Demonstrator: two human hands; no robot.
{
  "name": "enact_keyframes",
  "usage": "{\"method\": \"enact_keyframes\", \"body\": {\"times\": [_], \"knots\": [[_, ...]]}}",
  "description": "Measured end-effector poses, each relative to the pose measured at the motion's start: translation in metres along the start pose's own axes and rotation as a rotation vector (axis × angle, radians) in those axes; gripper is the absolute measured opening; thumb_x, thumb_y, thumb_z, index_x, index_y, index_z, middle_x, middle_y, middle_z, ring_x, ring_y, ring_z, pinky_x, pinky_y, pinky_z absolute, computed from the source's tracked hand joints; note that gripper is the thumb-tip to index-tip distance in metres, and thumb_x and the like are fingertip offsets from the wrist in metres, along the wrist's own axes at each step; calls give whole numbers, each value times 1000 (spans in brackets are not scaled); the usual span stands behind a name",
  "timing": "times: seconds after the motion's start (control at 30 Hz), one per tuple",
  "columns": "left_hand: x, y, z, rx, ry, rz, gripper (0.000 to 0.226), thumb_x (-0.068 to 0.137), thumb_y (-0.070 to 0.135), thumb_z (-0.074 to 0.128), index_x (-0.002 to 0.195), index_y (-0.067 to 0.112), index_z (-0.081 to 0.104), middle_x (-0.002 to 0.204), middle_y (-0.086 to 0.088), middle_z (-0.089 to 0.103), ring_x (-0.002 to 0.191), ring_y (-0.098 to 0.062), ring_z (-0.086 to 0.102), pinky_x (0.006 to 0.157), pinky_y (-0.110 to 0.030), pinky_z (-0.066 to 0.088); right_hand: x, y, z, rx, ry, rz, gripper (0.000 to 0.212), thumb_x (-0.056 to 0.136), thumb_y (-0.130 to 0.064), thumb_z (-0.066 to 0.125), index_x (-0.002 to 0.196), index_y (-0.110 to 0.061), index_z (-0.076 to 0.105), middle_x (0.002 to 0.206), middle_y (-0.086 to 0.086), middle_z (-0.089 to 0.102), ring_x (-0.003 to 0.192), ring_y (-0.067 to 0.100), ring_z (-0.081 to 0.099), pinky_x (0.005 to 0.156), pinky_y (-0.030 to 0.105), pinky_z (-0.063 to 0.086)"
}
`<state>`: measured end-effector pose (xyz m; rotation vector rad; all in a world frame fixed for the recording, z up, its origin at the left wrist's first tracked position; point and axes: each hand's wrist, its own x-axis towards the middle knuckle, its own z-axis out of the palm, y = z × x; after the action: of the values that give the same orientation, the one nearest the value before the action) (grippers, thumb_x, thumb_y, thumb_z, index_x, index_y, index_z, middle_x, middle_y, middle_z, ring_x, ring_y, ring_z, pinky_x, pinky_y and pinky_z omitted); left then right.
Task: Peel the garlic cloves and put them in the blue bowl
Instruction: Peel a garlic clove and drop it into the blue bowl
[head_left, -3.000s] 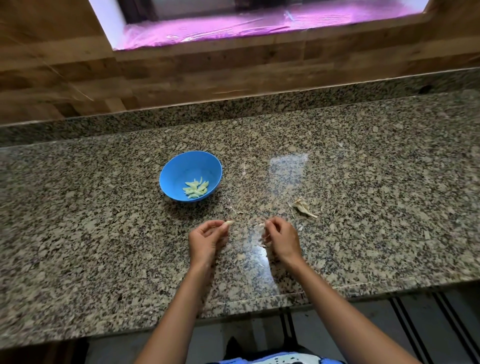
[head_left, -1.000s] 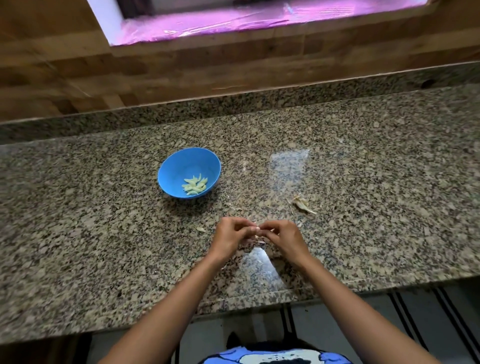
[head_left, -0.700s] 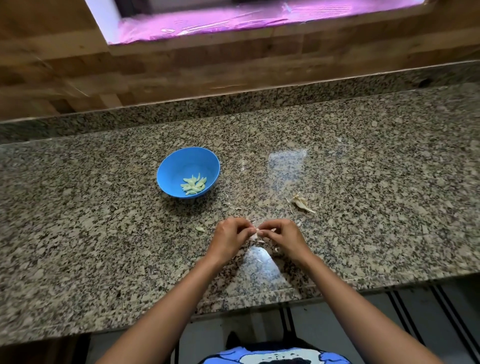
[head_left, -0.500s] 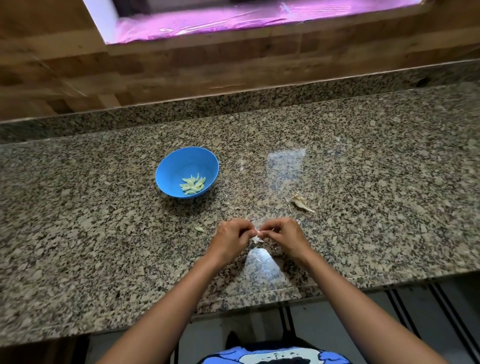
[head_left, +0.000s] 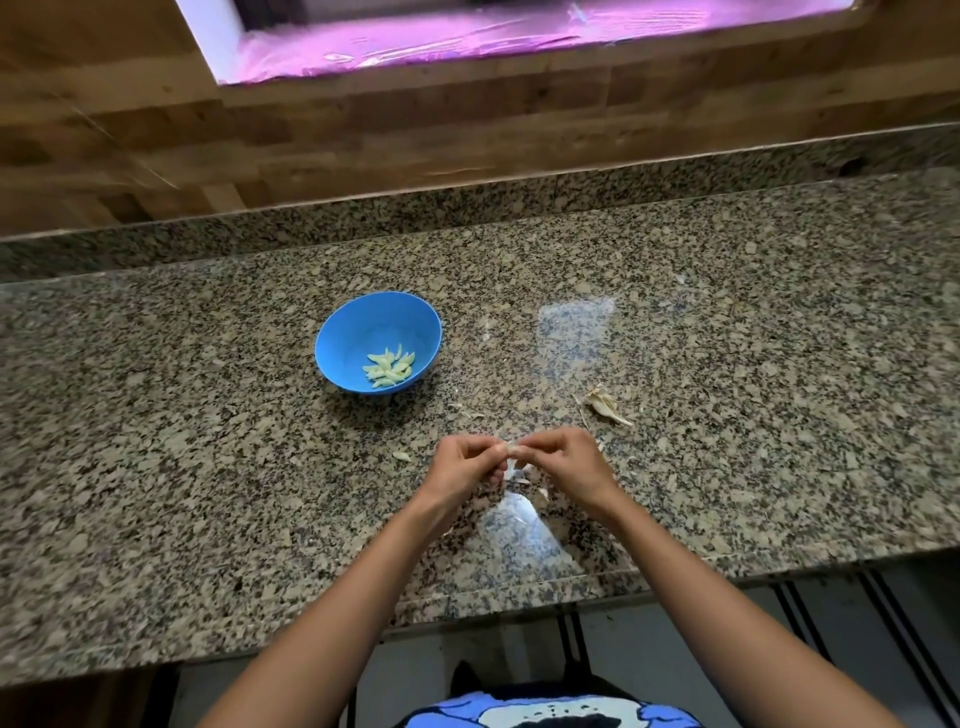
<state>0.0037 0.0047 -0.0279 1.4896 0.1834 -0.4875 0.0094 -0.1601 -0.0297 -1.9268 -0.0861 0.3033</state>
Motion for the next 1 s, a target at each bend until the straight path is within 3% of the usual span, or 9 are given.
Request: {"method": "enact_keyframes", "body": {"times": [0.1,0.17,0.27,0.4,0.53,0.63,0.77,0.83,1.0], "knots": [[1,3,6,94,32,136,10,88,5,59,88,3,69,74,-8,64,64,-12,53,59,-19,44,-2,-3,-6,524,-144,333,12,86,-14,59,89,-10,70,71,-1,66,59,8,53,51,17,38],[1,4,9,92,18,158,11,89,3,57,90,0,67,75,-6,64,63,-7,54,59,-17,45,-3,-3,-8,685,-214,451,16,83,-15,59,96,-8,67,72,-1,65,59,8,51,53,20,37],[2,4,11,-63,-61,81,16,89,8,56,93,-4,65,77,-8,61,66,-10,53,65,-20,46,-5,-4,-7,805,-246,481,24,78,-16,61,100,-6,65,76,1,66,59,9,55,50,18,40],[0,2,12,-299,-38,-126,15,90,5,53,93,-2,66,77,-10,63,66,-13,54,62,-22,46,-8,-1,-6,617,-164,388,14,84,-18,59,92,-9,67,68,-3,65,56,8,50,54,22,36],[0,-1,17,-139,48,-23,14,86,2,60,98,2,66,82,-14,66,65,-14,56,58,-18,47,-14,0,-6,489,-58,262,15,87,-17,59,88,-5,68,65,-6,67,54,4,52,53,16,37],[0,3,20,-51,110,70,18,83,-6,60,94,6,69,88,-13,70,71,-17,65,65,-22,55,-15,0,-4,446,-5,239,17,85,-21,62,87,-7,70,75,-1,70,59,4,54,56,18,39],[-2,3,20,-66,91,73,15,83,-6,61,95,-1,70,89,-17,72,75,-20,69,70,-24,57,-13,2,-6,363,3,172,17,84,-18,65,88,-4,72,83,6,73,72,8,64,62,11,47],[-3,1,19,-46,64,64,16,82,-1,65,97,-3,70,89,-17,72,78,-23,69,71,-24,57,-12,2,-7,313,-10,143,16,83,-16,66,89,-2,72,84,8,73,76,12,67,68,14,50],[-5,1,16,-215,72,-36,20,81,-5,64,101,-5,67,91,-22,70,79,-28,68,71,-27,59,-14,5,-3,336,71,212,19,86,-12,59,76,0,69,70,10,66,60,16,47,55,23,37]]}}
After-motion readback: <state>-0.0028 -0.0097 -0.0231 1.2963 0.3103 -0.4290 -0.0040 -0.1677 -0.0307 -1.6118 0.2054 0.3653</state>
